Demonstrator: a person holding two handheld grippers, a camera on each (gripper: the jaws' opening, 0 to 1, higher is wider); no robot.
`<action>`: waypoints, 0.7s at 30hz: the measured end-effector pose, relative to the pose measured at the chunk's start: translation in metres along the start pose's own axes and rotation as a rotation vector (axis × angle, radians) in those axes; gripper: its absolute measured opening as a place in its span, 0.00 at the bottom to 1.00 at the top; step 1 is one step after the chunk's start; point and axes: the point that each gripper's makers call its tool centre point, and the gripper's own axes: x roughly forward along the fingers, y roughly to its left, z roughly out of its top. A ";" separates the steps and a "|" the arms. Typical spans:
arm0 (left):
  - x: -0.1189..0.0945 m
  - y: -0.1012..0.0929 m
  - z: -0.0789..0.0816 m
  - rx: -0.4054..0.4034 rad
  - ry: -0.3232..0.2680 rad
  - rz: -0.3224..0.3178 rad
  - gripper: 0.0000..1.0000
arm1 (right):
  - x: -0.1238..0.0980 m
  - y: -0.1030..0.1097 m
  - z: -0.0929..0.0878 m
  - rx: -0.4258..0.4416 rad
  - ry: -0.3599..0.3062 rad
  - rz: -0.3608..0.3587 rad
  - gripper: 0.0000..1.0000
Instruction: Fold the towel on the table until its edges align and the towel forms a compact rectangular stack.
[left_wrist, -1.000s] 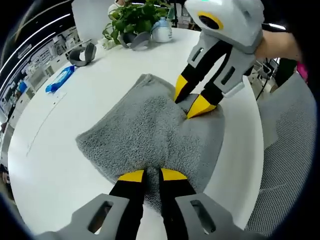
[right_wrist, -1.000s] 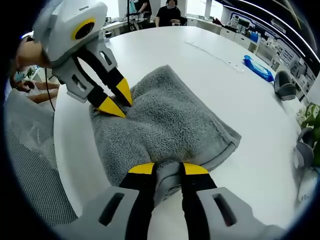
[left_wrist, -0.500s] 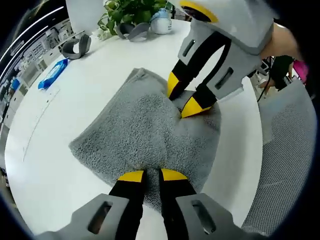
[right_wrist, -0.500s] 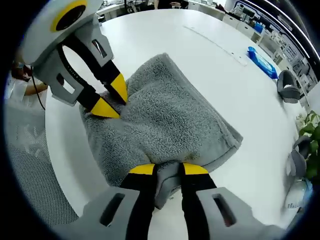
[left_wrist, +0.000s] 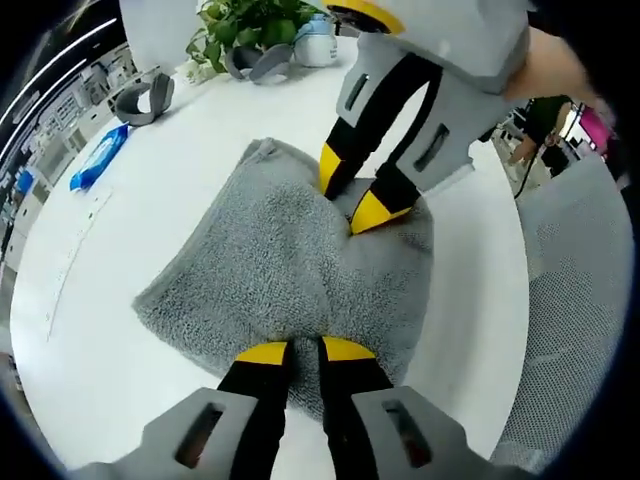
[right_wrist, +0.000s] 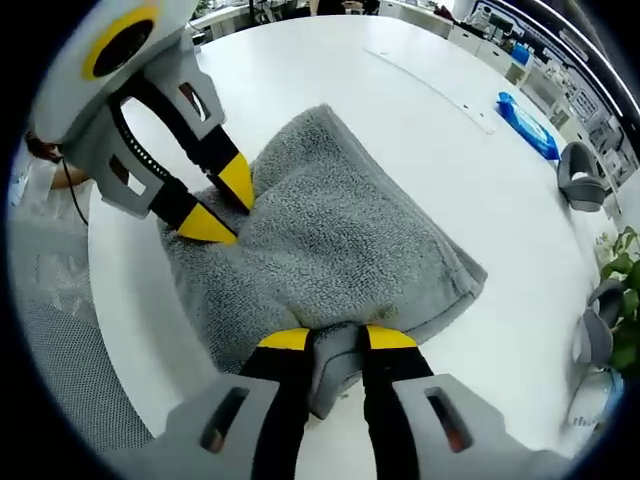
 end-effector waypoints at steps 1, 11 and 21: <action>0.001 0.001 0.001 -0.015 0.004 -0.009 0.12 | 0.001 -0.002 0.001 0.001 -0.004 0.004 0.17; 0.006 0.017 0.010 0.042 0.015 0.022 0.12 | 0.006 -0.017 0.012 -0.023 0.009 -0.010 0.17; 0.011 0.038 0.019 0.028 -0.036 0.030 0.12 | 0.012 -0.038 0.024 -0.031 -0.019 -0.018 0.17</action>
